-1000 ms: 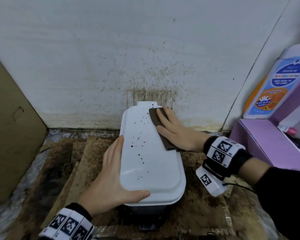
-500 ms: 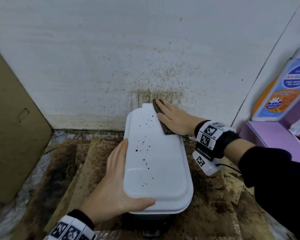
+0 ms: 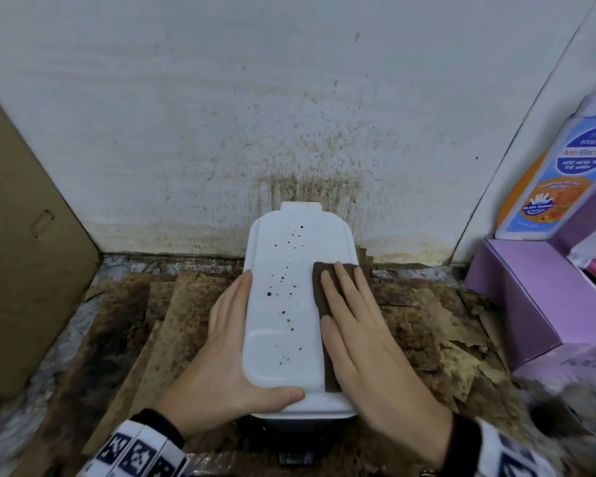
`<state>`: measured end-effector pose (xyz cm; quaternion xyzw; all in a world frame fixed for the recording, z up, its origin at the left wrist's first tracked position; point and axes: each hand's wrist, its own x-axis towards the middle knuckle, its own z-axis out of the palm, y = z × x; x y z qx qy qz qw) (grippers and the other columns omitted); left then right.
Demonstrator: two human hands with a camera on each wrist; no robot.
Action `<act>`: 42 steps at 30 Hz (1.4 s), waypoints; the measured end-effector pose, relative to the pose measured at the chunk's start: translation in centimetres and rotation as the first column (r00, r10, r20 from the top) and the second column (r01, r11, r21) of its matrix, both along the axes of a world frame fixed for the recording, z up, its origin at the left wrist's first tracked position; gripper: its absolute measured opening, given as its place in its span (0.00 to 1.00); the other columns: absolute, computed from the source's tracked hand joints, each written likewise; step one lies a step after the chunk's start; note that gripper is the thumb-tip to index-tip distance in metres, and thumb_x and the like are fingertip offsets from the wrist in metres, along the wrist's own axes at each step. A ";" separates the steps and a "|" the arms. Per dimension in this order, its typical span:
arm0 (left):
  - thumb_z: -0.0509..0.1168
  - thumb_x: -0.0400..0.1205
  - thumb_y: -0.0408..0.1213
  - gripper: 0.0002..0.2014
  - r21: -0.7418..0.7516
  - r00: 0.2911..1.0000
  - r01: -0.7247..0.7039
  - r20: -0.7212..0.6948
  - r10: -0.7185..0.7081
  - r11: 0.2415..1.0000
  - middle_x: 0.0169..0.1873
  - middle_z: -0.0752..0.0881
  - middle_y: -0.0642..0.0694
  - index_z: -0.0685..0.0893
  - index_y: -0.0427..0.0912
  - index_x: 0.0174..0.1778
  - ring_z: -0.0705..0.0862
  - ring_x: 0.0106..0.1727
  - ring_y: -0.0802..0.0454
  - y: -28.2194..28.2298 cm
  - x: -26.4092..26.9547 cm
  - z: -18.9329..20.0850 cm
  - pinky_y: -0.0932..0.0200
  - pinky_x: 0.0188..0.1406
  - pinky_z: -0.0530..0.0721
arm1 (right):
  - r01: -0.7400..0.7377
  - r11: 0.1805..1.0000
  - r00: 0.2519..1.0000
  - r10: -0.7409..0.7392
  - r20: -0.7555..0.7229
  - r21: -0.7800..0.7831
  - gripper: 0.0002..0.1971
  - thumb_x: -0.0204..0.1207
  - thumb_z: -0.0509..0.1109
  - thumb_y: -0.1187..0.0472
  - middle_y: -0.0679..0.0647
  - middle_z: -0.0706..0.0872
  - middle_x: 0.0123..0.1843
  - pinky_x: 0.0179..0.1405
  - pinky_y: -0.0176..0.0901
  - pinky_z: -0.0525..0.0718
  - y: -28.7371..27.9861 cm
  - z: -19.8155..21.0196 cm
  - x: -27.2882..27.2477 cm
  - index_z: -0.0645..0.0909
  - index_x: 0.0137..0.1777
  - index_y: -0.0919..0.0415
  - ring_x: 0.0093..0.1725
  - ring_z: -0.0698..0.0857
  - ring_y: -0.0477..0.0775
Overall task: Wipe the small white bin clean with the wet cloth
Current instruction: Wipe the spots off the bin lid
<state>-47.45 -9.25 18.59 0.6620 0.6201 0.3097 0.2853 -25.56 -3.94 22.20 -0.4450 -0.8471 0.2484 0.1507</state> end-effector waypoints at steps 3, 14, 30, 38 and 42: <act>0.80 0.57 0.73 0.76 0.000 1.000 -0.005 -0.004 0.005 1.000 0.87 0.38 0.71 0.34 0.60 0.89 0.37 0.89 0.67 0.0 -0.1 -0.1 0.52 0.86 0.49 | 0.006 1.000 1.000 -0.005 0.016 -0.026 0.30 0.95 0.45 0.46 0.31 0.24 0.89 0.89 0.37 0.33 -1.2 0.1 0.1 0.34 0.91 0.42 0.85 0.20 0.32; 0.77 0.57 0.77 0.74 0.009 1.000 -0.004 0.025 0.003 1.000 0.87 0.40 0.71 0.35 0.62 0.89 0.39 0.89 0.66 0.2 -0.3 0.1 0.45 0.87 0.54 | -0.132 0.988 0.951 0.148 0.271 -0.074 0.30 0.96 0.44 0.53 0.51 0.38 0.94 0.85 0.38 0.35 14.9 3.1 -3.4 0.40 0.93 0.60 0.93 0.36 0.52; 0.79 0.56 0.76 0.76 -0.050 1.000 0.020 0.023 -0.019 0.999 0.85 0.35 0.74 0.31 0.63 0.88 0.36 0.88 0.67 0.1 -0.4 0.4 0.43 0.88 0.53 | -0.146 0.983 0.963 0.115 0.242 0.112 0.29 0.95 0.46 0.54 0.46 0.36 0.90 0.87 0.39 0.27 10.8 0.9 -2.1 0.43 0.93 0.59 0.89 0.32 0.45; 0.80 0.58 0.74 0.76 -0.014 1.000 0.009 0.013 -0.009 1.000 0.87 0.37 0.71 0.33 0.60 0.89 0.36 0.89 0.67 -0.1 -0.1 0.1 0.49 0.88 0.51 | 0.010 0.999 0.984 -0.015 0.175 0.030 0.31 0.84 0.27 0.40 0.34 0.18 0.86 0.89 0.42 0.31 -3.1 -0.1 0.0 0.24 0.87 0.40 0.84 0.16 0.39; 0.81 0.58 0.72 0.76 -0.016 1.000 0.002 0.001 -0.002 1.000 0.87 0.37 0.71 0.33 0.60 0.89 0.37 0.89 0.66 0.0 -0.3 0.1 0.49 0.88 0.51 | -0.050 0.992 0.978 0.025 0.209 0.116 0.32 0.89 0.31 0.44 0.40 0.24 0.90 0.92 0.47 0.34 -1.4 -0.3 0.2 0.31 0.91 0.49 0.87 0.20 0.44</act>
